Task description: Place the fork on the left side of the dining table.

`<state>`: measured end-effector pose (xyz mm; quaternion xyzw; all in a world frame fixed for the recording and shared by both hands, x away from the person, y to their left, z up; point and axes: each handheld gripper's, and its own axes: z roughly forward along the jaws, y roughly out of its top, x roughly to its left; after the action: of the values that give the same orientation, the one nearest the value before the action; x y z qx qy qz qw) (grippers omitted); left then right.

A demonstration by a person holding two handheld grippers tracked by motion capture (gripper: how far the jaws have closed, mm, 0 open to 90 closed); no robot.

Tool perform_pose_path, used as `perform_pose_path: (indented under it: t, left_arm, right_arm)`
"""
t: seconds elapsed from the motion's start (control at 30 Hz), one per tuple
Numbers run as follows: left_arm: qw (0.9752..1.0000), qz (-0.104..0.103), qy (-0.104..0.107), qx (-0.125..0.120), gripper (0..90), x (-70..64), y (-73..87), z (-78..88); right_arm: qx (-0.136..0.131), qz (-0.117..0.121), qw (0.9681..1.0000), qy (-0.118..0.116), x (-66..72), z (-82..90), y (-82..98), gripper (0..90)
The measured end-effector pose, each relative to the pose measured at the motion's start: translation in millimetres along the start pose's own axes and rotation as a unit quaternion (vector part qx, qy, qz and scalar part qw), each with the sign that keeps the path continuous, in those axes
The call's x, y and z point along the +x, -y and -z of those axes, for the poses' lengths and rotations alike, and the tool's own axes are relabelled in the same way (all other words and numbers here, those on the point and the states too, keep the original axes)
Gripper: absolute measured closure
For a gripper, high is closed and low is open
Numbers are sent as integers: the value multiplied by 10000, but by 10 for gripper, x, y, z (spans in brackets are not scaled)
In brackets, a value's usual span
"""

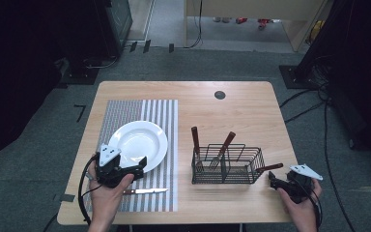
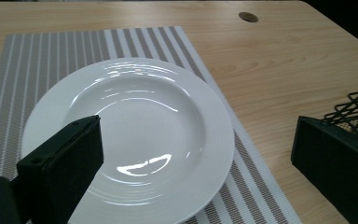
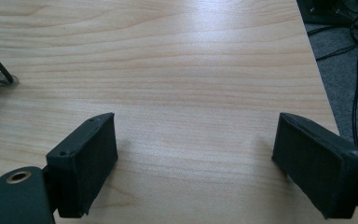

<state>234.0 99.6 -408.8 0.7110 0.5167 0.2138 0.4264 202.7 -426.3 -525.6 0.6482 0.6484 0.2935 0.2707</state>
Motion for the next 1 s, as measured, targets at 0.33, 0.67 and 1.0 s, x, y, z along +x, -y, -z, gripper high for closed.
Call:
perform_pose_path:
  t: [0.33, 0.67, 1.0]
  left_arm:
    - [9989, -92, 446, -51, 27, -215, -140, -106]
    - [9979, -115, 627, -109, 62, -397, -260, -231]
    - [9958, -205, 881, -166, 143, -577, -345, -349]
  right_arm:
    - [2, 5, 10000, 0, -1, 0, 0, 132]
    - [3, 5, 10000, -1, -1, 0, 0, 132]
    - [1, 5, 10000, -2, -1, 0, 0, 133]
